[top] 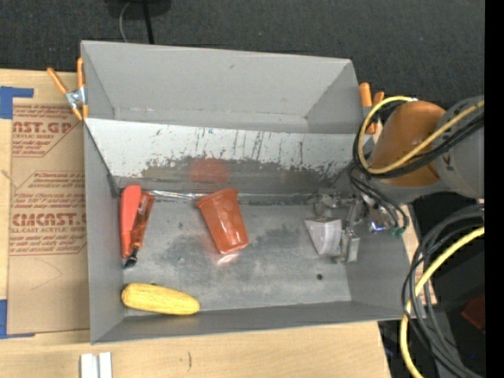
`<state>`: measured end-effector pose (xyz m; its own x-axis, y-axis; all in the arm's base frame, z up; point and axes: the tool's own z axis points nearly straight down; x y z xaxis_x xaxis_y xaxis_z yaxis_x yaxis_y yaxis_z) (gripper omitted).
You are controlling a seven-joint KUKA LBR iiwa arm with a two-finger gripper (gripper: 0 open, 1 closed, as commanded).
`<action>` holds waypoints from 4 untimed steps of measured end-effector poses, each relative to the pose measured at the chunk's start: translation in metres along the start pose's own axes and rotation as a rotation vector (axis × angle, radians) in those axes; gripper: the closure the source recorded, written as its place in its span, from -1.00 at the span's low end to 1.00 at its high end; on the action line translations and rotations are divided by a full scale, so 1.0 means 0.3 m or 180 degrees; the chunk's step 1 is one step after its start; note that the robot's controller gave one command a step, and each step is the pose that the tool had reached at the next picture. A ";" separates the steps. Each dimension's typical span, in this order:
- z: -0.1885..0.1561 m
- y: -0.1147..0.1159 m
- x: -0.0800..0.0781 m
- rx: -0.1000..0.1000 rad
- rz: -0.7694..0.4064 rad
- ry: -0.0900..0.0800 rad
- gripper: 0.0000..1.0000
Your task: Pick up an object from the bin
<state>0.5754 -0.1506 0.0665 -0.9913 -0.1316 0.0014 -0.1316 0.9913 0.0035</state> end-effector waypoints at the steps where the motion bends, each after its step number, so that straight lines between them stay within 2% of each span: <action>1: -0.014 -0.007 0.008 0.0024 -0.0065 -0.0034 1.00; 4: -0.058 -0.005 0.012 0.0020 -0.0066 -0.0024 1.00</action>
Offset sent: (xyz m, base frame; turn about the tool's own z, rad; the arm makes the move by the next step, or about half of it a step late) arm 0.0000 0.0000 0.0000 0.0000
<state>0.5720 -0.1525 0.0839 -0.9883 -0.1523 -0.0061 -0.1522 0.9883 -0.0028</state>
